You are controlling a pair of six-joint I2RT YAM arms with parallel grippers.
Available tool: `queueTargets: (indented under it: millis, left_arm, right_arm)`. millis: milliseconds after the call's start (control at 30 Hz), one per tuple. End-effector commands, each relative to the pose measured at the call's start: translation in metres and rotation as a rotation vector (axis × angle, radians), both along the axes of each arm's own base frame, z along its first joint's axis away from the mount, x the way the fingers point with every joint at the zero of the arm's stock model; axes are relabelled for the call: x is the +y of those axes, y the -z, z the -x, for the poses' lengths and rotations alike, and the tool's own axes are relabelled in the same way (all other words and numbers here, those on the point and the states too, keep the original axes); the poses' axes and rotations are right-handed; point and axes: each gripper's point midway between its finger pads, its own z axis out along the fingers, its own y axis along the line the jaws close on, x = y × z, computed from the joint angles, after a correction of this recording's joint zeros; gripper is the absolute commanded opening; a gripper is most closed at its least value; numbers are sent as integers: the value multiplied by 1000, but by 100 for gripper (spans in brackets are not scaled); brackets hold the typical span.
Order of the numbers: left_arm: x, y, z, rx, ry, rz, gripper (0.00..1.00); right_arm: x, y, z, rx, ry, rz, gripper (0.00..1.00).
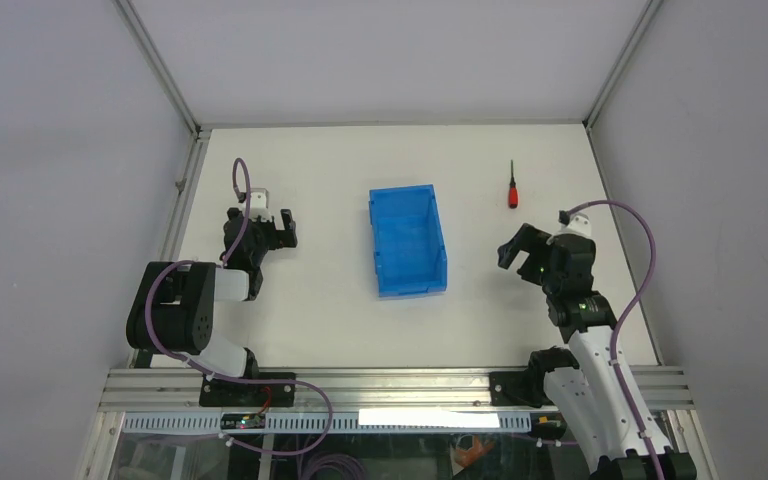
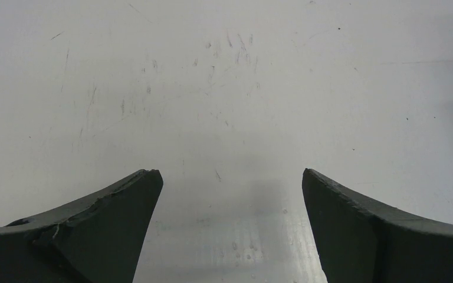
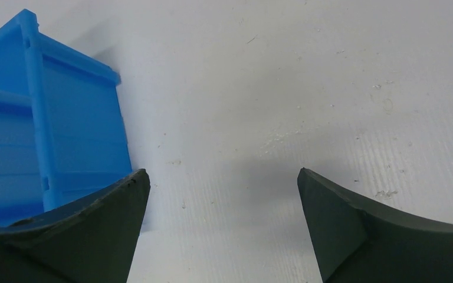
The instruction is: Put the screwdriver in the bin
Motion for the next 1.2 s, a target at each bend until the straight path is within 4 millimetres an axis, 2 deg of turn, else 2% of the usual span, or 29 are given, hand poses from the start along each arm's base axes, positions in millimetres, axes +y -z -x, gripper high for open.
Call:
queueTargets:
  millis: [0,167,267,300,367,400,467,600,767,800,833,900,1067,1167]
  left_arm:
    - [-5,-17,-4,-55,8,19,99]
    - [-5,-17,-4,-55,8,20,99]
    - [-5,-17,-4,-55,9,19,99]
    - [-5,-17,-4,-56,8,20,99]
    - [-5,-17,-4,-55,9,19,99]
    - [-5,-17,-4,-55,9,19,99]
    - [-5,-17,-4,-55,8,19,99]
    - [-5,-17,-4,-56,8,20,99]
    - [-5,-17,-4,-55,8,20,99]
    - [-5,-17,-4,-56,8,20,99]
    - [-5,-17,-4,-56,8,19,99]
    - [-5,-17,-4,-55,8,20,99]
    - [-5,-17,-4,-55,9,19,99]
    - [-5,-17,-4,-55,7,19,99]
  right_arm:
    - [-4,-18,-7,-32,37,-4,99]
    - [-4,-29,-18,-14,54,-10,99]
    - [-6,-54,-36,-29,73,-5,99]
    - [-6,-58,-45,-21,75,3,99]
    - [-5,-80,-66,-56,63,19,99]
    - [-5,-80,-83,-26,54,37,99]
    - [-9,-81,-98,29,54,68,99]
    - [-23,-80,-143,98,51,125,99]
    - [-34,-44,-190,230,25,162,99]
    - [-38,-26,-199,282,29,177,99]
    - [-42,-26,-207,289,43,191,99]
    - [-44,0,-221,368,32,208,99]
    - [-50,38,-238,481,16,249,99]
    - [-56,60,-239,537,32,279,99]
